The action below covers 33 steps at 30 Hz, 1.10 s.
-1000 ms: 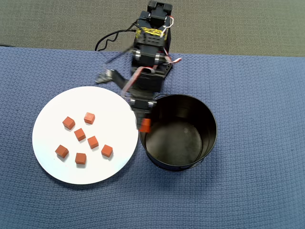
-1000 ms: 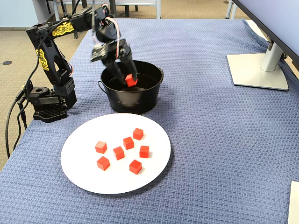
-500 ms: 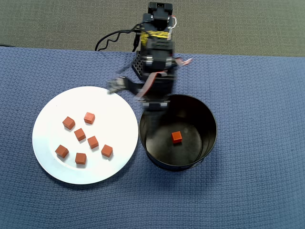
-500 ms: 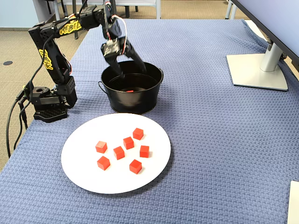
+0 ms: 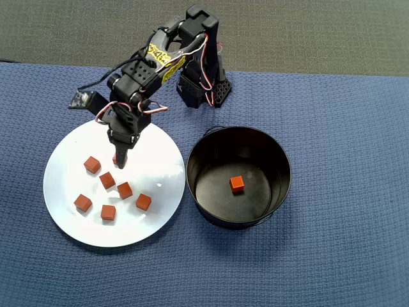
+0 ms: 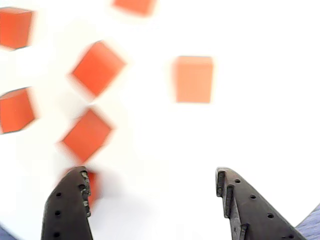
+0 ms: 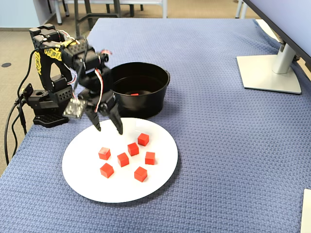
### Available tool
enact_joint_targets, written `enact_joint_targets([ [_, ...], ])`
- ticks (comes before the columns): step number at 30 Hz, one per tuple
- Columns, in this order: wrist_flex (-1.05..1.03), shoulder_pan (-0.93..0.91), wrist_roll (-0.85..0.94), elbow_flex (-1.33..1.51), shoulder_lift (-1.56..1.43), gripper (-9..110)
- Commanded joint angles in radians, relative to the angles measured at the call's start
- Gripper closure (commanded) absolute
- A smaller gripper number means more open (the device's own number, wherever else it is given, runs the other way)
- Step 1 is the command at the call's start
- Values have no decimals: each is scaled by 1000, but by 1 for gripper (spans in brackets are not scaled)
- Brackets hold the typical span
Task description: Pick up the red cubes from the white plate and place them in the black recipient
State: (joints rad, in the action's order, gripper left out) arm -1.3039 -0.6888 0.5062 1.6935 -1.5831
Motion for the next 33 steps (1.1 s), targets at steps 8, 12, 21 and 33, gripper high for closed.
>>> enact_joint_targets([
  [8,87,-83,110,63,35,76],
  [12,120,-110,112,86,61,77],
  [21,179,-143,127,48,161,78],
  [33,183,-144,120,-55,253,85],
])
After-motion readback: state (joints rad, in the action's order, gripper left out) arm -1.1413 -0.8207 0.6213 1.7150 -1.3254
